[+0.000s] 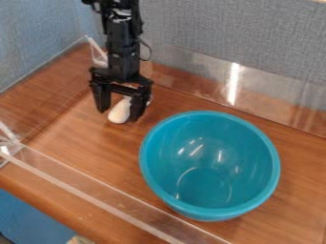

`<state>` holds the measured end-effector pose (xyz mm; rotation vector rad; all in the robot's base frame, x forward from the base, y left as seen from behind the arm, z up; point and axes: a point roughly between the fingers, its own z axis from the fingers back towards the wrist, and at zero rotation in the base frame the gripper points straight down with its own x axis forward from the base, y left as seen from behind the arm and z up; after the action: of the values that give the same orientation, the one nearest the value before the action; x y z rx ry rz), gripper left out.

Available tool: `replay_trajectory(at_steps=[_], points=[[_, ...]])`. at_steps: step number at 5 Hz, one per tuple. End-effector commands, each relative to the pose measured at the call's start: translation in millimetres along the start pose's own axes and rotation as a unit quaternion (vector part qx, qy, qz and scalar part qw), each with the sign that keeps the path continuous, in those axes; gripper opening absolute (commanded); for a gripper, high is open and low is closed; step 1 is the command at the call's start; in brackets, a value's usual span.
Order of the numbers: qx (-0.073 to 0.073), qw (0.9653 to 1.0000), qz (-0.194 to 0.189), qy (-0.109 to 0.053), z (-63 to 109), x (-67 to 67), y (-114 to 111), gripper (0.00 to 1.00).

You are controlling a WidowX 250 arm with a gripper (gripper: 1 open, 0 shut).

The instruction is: Put the mushroom in the blue bowl

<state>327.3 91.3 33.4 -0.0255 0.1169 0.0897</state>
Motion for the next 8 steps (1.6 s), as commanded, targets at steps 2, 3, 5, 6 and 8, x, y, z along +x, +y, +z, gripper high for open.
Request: replay_trajectory(at_steps=[2,3,5,6,8], points=[[0.004,0.9994,0.002,-0.034,12.7,11.3,7,1.0],[0.003,0.9994,0.0,-0.035,10.5,12.4,8,0.0],[0.0,0.9991,-0.002,-0.042,15.5,10.5,8,0.0],[-0.002,0.9989,-0.003,-0.047,20.1,9.0,9,0.0],[-0.006,0.9983,-0.004,-0.057,30.1,5.3,9,0.0]])
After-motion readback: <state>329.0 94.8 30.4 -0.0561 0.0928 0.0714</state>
